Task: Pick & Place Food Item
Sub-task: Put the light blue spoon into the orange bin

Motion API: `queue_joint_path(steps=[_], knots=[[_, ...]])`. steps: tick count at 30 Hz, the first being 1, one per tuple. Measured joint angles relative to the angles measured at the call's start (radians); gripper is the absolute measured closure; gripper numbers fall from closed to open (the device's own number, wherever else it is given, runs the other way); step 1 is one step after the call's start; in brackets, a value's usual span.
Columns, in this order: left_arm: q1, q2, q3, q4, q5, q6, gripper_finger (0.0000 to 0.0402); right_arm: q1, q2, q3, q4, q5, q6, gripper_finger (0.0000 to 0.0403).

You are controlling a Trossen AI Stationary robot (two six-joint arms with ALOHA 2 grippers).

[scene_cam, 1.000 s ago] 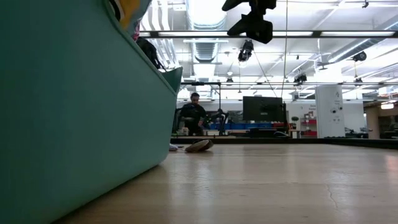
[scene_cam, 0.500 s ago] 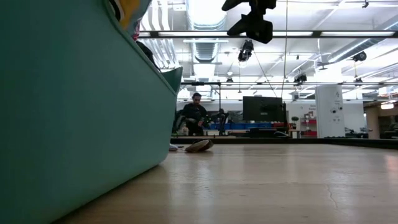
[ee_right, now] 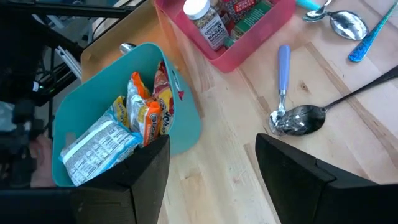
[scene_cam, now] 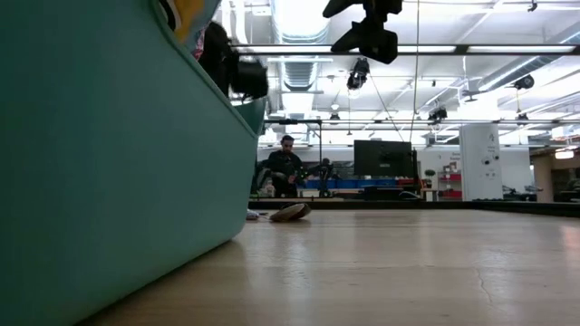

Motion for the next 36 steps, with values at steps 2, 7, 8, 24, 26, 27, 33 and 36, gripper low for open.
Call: queue_joint_path(steps=[2,7,8,24,26,27,33,36], knots=[[-0.067,-0.013,-0.019,0.021,-0.132,-0.080,0.0181,0.000,0.000,0.000,0.000,0.002,0.000,0.0170],[-0.161,-0.015,-0.106,0.131,-0.299,-0.194,0.0181,0.000,0.000,0.000,0.000,0.031,0.000,0.0170],[-0.162,-0.015,-0.123,0.151,-0.301,-0.200,0.0181,0.000,0.000,0.000,0.000,0.031,0.000,0.0170],[-0.128,-0.013,-0.309,0.374,-0.307,-0.415,0.0181,0.001,0.000,0.000,0.001,0.163,0.000,0.0170],[-0.129,-0.013,-0.309,0.369,-0.307,-0.429,0.0181,0.000,0.000,0.000,0.001,0.165,0.000,0.0170],[-0.130,-0.013,-0.309,0.370,-0.307,-0.441,0.0181,0.000,0.000,0.000,0.001,0.166,0.000,0.0170],[-0.130,-0.013,-0.309,0.374,-0.299,-0.439,0.0181,0.000,0.000,0.000,0.000,0.181,0.000,0.0170],[-0.126,-0.013,-0.309,0.370,-0.292,-0.438,0.0181,0.000,0.000,0.000,0.000,0.184,0.000,0.0170]])
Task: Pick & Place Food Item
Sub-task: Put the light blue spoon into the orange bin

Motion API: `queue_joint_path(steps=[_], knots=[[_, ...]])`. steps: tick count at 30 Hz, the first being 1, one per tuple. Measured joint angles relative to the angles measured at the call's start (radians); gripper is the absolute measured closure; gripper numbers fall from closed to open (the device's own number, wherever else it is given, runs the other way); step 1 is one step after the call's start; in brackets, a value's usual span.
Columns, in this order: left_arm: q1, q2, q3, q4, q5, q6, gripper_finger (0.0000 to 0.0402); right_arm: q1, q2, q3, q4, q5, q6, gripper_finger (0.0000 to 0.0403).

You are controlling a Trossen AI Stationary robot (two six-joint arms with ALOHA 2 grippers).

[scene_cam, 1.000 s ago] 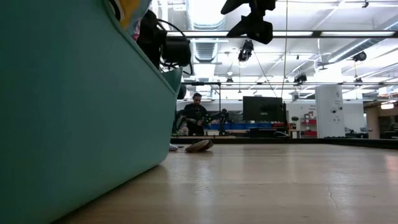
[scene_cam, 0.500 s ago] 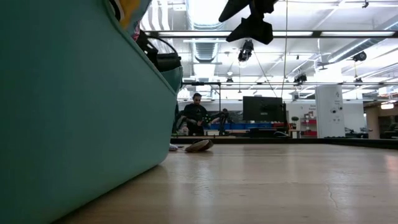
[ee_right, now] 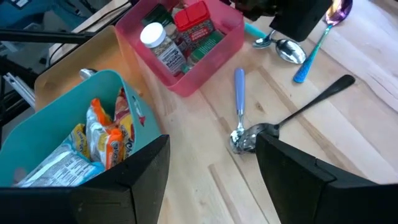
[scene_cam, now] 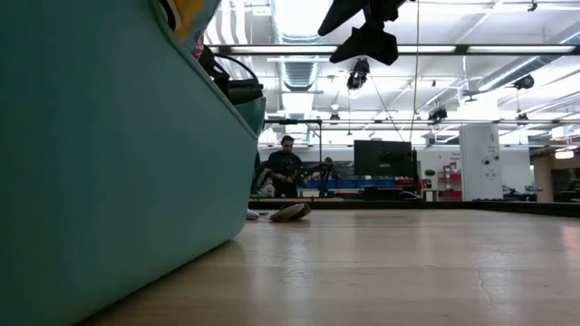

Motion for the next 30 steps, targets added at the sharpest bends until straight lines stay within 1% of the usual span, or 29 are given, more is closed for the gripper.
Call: queue_joint_path(steps=[6,12,14,24,30], knots=[[0.063,0.001,0.027,-0.023,0.102,0.052,0.0181,0.001,0.000,0.000,-0.001,0.000,-0.004,0.0170],[0.107,0.001,0.025,-0.048,0.151,0.051,0.0181,0.000,0.000,0.000,-0.001,0.004,-0.003,0.0170],[0.107,0.006,0.021,-0.046,0.152,0.052,0.0181,0.000,0.000,0.000,-0.001,0.023,-0.004,0.0170],[0.100,0.068,0.025,-0.023,0.168,0.055,0.0181,-0.005,0.000,0.000,-0.009,0.026,-0.004,0.0170],[0.100,0.069,0.026,-0.020,0.173,0.081,0.0181,-0.009,0.000,0.000,-0.027,0.027,-0.003,0.0170]])
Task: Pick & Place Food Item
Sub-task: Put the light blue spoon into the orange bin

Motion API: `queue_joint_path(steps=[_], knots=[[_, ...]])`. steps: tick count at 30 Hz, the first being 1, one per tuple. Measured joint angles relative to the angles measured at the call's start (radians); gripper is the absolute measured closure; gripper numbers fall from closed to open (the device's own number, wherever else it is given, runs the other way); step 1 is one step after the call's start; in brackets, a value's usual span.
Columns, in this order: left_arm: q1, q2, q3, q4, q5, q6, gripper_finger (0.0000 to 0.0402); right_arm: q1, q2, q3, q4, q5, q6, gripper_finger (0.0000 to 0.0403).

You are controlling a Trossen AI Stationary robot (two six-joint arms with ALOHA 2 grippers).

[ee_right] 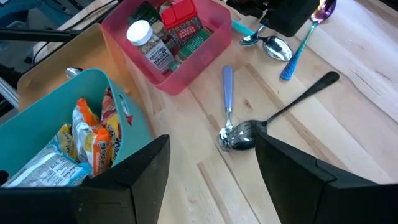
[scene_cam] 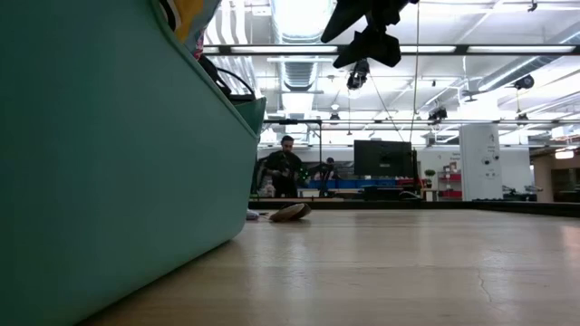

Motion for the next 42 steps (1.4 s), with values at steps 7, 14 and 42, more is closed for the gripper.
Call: queue_joint_path(steps=[7,14,42], knots=[[0.000,0.001,0.003,0.000,0.002,0.010,0.0228,0.000,0.000,0.000,0.000,0.000,0.000,0.0170],[0.001,0.002,0.003,0.023,0.009,0.020,0.0340,0.000,0.000,0.000,0.000,-0.001,0.000,0.0170],[0.008,-0.122,0.000,0.018,-0.043,0.116,0.0384,0.000,0.000,0.000,0.005,-0.005,0.000,0.0170]])
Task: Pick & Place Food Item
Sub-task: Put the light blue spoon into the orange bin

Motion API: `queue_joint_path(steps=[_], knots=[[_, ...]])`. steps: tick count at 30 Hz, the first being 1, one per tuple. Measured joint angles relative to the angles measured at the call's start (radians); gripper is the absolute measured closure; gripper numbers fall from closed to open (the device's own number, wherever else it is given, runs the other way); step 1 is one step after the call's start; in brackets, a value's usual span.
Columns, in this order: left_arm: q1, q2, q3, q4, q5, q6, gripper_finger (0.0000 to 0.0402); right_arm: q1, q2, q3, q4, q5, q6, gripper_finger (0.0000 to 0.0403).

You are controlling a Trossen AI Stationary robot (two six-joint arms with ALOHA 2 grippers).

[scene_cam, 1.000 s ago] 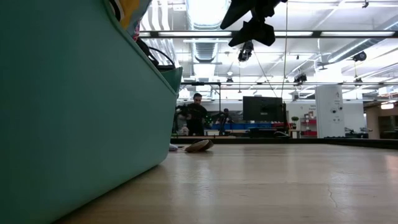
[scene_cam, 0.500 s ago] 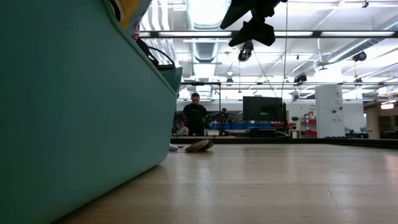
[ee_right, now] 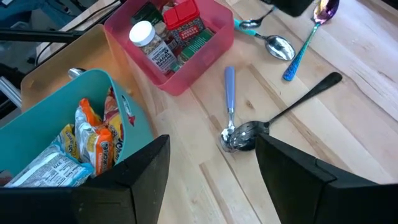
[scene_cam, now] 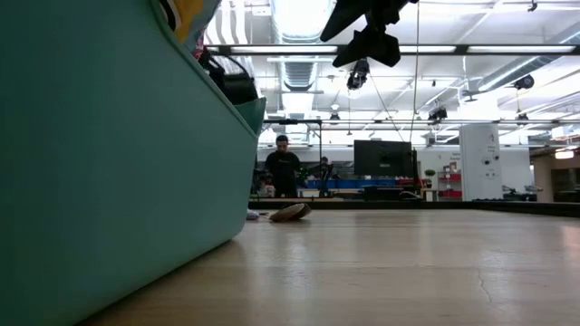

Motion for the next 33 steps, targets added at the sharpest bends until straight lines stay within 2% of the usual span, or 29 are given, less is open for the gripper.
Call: queue_joint_path(steps=[6,14,20,26,33], knots=[[0.002,-0.106,0.000,-0.002,-0.030,0.090,0.0384,0.000,0.000,0.000,0.001,-0.002,0.000,0.0170],[0.001,-0.329,0.002,-0.032,-0.031,0.271,0.0384,0.000,0.000,0.000,0.005,-0.051,0.004,0.0170],[-0.001,-0.507,0.002,-0.143,0.052,0.301,0.0385,0.000,0.000,0.000,0.039,-0.117,0.004,0.0170],[-0.008,-0.630,0.002,-0.289,0.163,0.300,0.0385,0.000,0.000,0.000,0.053,-0.163,0.004,0.0170],[-0.047,-0.728,0.002,-0.449,0.269,0.202,0.0385,0.000,0.000,0.000,0.053,-0.166,0.004,0.0170]])
